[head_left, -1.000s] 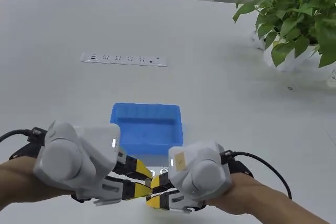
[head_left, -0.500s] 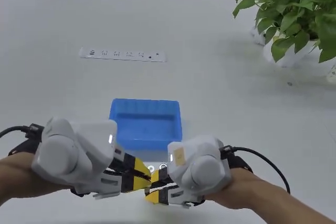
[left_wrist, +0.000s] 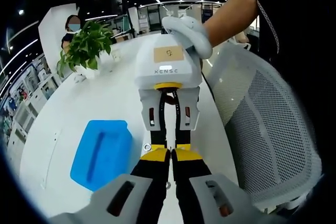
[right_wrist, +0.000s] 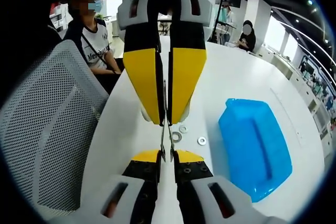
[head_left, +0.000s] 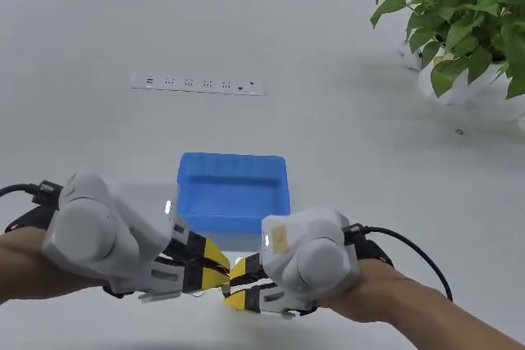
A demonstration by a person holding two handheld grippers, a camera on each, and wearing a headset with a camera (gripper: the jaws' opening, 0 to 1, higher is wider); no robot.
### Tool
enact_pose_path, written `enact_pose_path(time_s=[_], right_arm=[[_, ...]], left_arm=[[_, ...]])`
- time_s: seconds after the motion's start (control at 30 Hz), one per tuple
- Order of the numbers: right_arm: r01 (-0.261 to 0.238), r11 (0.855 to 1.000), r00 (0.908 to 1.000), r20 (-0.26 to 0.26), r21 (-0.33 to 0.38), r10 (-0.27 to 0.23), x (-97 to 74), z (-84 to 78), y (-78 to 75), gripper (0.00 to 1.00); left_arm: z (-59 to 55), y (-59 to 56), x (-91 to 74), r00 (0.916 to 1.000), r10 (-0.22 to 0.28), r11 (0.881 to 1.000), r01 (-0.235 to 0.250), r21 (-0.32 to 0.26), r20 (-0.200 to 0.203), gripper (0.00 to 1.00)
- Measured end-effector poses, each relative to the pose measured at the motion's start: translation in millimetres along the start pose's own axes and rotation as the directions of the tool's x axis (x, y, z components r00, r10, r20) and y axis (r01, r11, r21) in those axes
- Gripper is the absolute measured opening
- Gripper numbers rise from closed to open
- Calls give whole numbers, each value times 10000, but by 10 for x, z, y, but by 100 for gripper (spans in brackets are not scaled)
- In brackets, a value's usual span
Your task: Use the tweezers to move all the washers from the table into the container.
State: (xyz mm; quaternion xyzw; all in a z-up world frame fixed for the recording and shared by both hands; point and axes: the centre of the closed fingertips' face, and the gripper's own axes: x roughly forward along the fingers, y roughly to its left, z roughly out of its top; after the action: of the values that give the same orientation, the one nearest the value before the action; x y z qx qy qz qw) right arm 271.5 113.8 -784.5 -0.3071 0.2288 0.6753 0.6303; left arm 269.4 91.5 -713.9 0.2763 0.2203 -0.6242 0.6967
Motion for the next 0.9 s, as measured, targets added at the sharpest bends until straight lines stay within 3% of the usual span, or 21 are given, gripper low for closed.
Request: enact_pose_path(time_s=[0.9], right_arm=[[7, 9998, 9996, 282, -184, -2, 133, 154, -78, 12]], left_arm=[[-163, 57, -200, 9988, 315, 9994, -321, -134, -373, 6]])
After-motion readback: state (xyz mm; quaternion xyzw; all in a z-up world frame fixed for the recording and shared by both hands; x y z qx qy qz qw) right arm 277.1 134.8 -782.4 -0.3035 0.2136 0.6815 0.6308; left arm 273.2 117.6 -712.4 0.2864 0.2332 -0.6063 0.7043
